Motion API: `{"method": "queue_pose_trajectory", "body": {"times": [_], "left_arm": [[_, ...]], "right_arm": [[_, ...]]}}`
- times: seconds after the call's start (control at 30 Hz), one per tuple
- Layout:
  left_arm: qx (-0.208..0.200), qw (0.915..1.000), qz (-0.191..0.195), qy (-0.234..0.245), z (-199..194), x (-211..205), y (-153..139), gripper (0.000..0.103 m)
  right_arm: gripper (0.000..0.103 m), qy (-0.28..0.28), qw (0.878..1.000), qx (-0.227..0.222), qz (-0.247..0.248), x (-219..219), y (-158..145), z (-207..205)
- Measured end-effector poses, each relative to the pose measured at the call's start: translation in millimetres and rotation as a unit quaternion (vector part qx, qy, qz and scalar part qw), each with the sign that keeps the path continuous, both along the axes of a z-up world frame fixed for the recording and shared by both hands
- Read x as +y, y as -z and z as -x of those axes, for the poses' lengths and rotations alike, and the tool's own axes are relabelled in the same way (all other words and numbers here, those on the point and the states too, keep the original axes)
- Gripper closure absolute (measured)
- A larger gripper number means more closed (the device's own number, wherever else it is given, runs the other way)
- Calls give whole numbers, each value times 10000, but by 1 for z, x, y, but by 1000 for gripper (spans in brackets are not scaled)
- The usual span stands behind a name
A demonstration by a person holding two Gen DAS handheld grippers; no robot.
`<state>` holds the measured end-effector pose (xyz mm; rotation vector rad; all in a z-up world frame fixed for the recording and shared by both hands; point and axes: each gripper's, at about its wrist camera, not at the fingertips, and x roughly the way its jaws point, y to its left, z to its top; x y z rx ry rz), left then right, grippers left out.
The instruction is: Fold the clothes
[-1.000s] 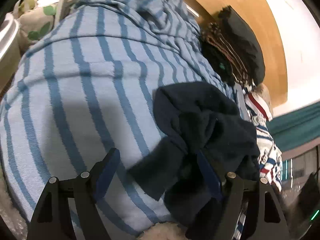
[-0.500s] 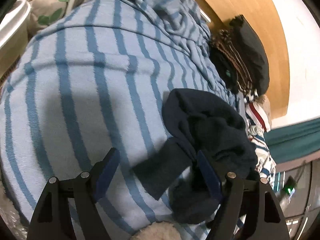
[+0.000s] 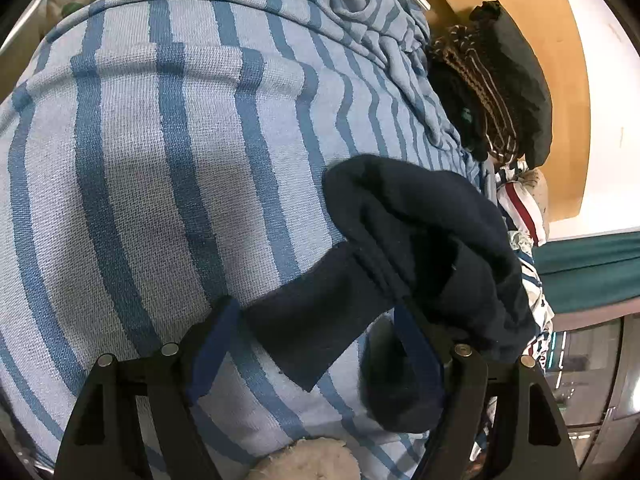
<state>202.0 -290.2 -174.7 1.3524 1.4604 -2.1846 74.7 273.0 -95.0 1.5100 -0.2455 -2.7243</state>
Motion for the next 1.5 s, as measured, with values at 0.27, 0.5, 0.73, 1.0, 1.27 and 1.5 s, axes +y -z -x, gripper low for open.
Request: {"method": "queue_pose_trajectory", "body": {"times": [0.27, 0.5, 0.73, 1.0, 1.27, 1.5], "left_arm": [[-21, 10000, -75, -46, -2, -2, 2, 24], [15, 9997, -233, -60, -7, -5, 3, 24], [547, 9963, 265, 611, 29, 13, -36, 24], [259, 9635, 1269, 2342, 106, 78, -51, 23], [-753, 8753, 2968, 3742, 123, 158, 5, 10], [-806, 9208, 2652, 2743, 115, 118, -5, 69]], "right_arm": [[20, -3948, 9065, 1475, 264, -141, -62, -59], [32, -5126, 8466, 123, -1429, -207, 30, -92], [59, -1984, 9789, -482, -40, -98, 19, 11], [4, -432, 9930, -245, -1072, -40, 24, 27], [5, -1422, 9890, 221, -335, -82, -12, 9], [0, -2384, 9702, 265, -338, -121, -6, -11]]}}
